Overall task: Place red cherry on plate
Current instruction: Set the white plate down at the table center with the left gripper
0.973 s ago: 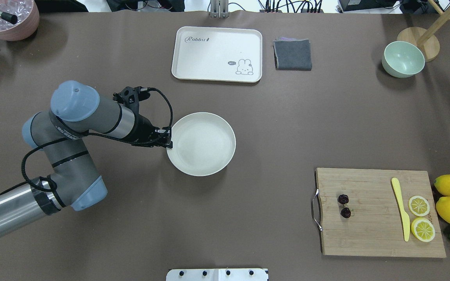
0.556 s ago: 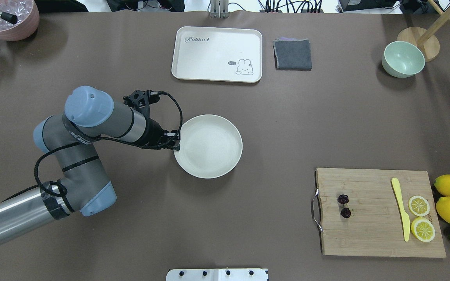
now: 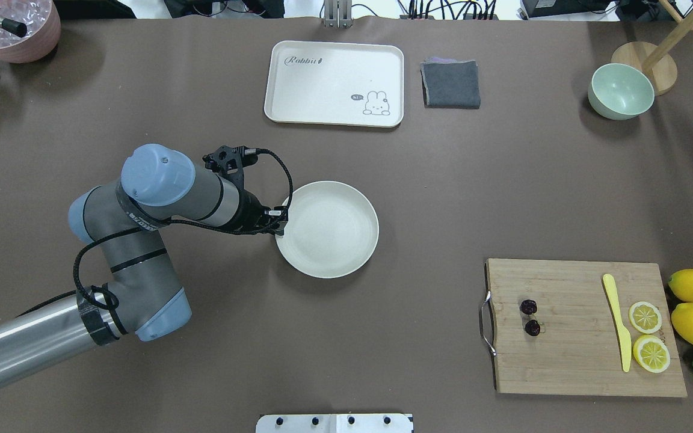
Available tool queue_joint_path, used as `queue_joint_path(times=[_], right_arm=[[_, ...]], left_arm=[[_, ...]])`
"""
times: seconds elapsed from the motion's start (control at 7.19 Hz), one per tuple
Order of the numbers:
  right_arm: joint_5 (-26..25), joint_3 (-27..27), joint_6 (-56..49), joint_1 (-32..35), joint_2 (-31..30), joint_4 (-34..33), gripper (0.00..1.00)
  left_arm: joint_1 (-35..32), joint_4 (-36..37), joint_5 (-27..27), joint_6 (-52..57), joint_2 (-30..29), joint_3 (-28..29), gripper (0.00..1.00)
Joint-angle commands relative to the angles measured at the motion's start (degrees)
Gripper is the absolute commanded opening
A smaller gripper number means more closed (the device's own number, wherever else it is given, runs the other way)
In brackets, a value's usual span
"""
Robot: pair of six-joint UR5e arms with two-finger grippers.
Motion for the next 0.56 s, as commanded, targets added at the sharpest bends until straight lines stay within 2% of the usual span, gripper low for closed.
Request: queue_joint_path(times=[0.0, 0.14, 0.28, 0.42], right_arm=[[0.1, 0.2, 0.0, 0.0, -0.3, 0.1, 1.0], [0.1, 0.4, -0.1, 0.0, -0.6, 0.1, 1.0], [0.1, 0.7, -0.2, 0.2, -1.0, 0.2, 1.0], [0.1, 1.0, -0.3, 0.4, -1.2, 0.2, 1.0]], left_arm=[[0.0, 0.0, 0.1, 0.2, 0.3, -0.3, 0.85], [-0.4, 0.6, -0.1, 0.2, 0.7, -1.5, 0.98], [-0.9, 2.7, -1.1, 0.3, 2.8, -5.5, 0.99], [-3.8, 6.8, -4.3, 2.3, 5.2, -10.4, 0.99]])
